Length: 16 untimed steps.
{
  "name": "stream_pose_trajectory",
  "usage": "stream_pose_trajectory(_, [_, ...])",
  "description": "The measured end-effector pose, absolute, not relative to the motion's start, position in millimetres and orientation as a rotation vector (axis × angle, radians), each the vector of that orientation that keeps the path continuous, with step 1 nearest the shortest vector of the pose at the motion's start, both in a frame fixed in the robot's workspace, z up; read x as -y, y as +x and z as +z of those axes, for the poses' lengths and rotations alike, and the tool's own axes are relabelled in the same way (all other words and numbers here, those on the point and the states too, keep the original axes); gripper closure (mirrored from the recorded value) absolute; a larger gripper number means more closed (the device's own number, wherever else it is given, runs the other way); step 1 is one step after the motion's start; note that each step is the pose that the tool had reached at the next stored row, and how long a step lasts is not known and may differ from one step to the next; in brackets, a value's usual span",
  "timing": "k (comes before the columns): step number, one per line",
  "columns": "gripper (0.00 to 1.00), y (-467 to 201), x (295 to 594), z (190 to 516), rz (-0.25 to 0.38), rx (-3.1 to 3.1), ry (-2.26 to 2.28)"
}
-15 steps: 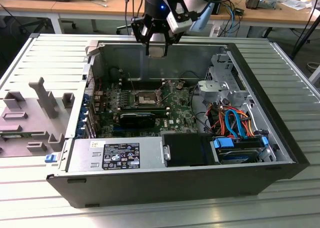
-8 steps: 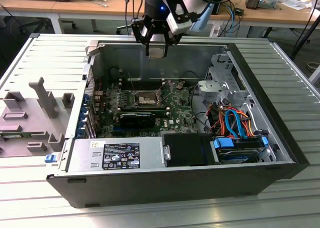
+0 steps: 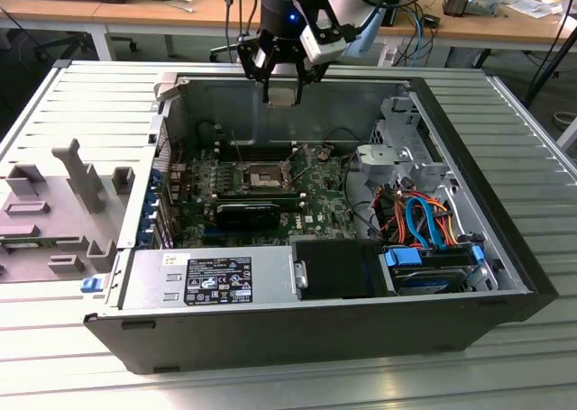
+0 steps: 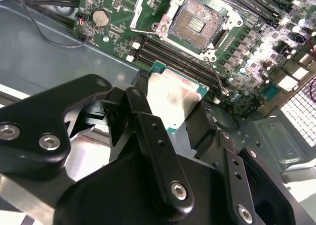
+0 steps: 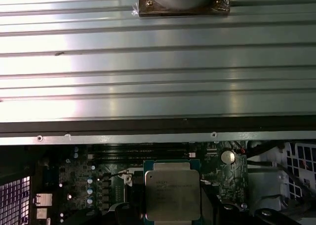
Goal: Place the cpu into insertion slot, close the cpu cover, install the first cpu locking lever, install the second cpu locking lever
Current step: 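Place the cpu into insertion slot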
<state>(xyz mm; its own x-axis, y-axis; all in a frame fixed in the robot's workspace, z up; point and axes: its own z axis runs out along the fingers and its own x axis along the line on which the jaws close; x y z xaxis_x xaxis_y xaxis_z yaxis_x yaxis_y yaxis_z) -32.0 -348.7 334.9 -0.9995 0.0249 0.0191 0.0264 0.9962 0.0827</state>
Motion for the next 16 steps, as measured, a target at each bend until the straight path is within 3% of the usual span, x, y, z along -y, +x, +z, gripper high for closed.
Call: stream_pose_trajectory(16, [0.46,-32.0,349.9,331.4,-0.130,3.121,-0.040])
